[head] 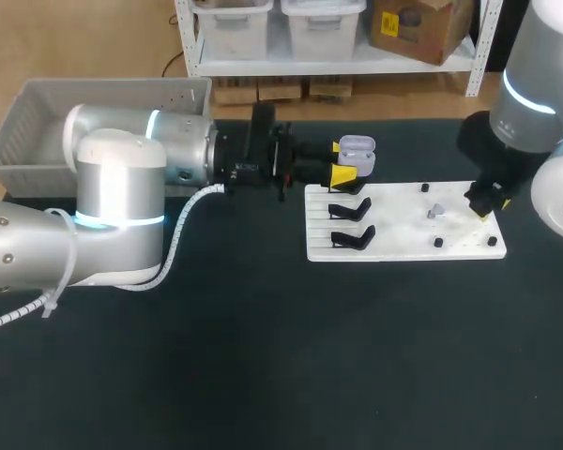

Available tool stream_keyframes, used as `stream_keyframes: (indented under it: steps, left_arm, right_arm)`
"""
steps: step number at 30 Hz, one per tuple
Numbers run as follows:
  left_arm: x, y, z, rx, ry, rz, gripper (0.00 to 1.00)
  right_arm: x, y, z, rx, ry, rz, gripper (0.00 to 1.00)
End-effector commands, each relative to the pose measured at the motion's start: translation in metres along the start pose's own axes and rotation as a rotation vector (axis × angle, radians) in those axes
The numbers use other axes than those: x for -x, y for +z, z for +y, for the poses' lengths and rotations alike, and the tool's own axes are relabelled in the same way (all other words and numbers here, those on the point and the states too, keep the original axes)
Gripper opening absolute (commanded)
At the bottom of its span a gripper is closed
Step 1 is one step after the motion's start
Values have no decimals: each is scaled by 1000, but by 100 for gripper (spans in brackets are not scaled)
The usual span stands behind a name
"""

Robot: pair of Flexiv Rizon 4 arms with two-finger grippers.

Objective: Pick up each earbud case from the left stands, insert the matching earbuds, close the lid, and place the case in the box.

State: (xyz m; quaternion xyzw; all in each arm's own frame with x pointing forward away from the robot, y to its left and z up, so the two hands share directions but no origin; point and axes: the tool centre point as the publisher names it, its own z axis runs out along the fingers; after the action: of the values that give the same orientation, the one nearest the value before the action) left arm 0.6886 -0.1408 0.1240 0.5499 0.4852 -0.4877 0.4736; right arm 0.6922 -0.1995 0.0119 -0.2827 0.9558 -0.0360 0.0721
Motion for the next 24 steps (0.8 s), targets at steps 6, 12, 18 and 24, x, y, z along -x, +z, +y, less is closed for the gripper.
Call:
stream_keyframes:
  steps: [6, 12, 18, 24]
  left_arm:
    - [0, 0, 1, -1, 0, 0, 0]
    - [0, 0, 1, -1, 0, 0, 0]
    - [0, 0, 1, -1, 0, 0, 0]
    - [0, 0, 1, -1, 0, 0, 0]
  right_arm:
    - [1, 2, -2, -12, 7, -14, 33]
    - [1, 2, -3, -17, 10, -18, 12]
    - [0, 1, -4, -22, 15, -24, 0]
    - [-4, -9, -1, -32, 21, -35, 0]
